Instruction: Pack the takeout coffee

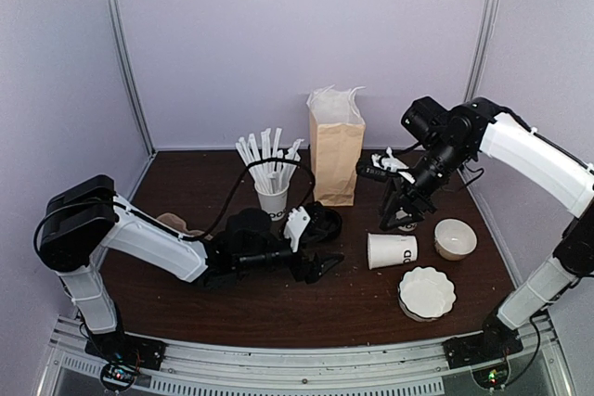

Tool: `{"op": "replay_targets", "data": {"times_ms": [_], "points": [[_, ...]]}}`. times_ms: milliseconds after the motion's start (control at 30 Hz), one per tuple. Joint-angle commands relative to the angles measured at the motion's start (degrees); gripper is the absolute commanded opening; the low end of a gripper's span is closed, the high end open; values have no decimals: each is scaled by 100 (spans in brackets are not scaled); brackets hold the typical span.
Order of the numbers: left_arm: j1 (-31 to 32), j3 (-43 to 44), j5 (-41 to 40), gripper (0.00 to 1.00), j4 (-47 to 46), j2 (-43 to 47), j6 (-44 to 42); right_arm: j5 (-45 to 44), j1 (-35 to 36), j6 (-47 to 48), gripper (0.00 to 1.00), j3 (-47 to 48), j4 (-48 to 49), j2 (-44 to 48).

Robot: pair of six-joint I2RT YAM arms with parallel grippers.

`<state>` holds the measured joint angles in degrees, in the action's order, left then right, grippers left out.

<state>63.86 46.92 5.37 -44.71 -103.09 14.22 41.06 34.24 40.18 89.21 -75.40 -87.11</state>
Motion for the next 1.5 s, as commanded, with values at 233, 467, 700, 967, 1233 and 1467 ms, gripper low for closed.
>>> {"op": "replay_targets", "data": {"times_ms": [233,467,700,967,1233,1467], "points": [[8,-209,-444,89,1124,740,-103,-2771,-67,-2,49,-1152,706,240],[9,-308,-422,92,752,664,218,-3289,-430,493,56,-1317,1237,8],[-1,-25,-387,92,625,443,561,-3878,-466,25,60,-962,1850,-982],[5,-191,-317,92,539,561,595,-3832,-763,-248,61,-1062,2265,-1262],[4,-131,-182,92,494,481,542,-3646,-787,-222,67,-1152,2259,-1574],[-2,-154,-134,91,437,443,560,-3469,-837,-246,71,-1182,2206,-1797]]}}
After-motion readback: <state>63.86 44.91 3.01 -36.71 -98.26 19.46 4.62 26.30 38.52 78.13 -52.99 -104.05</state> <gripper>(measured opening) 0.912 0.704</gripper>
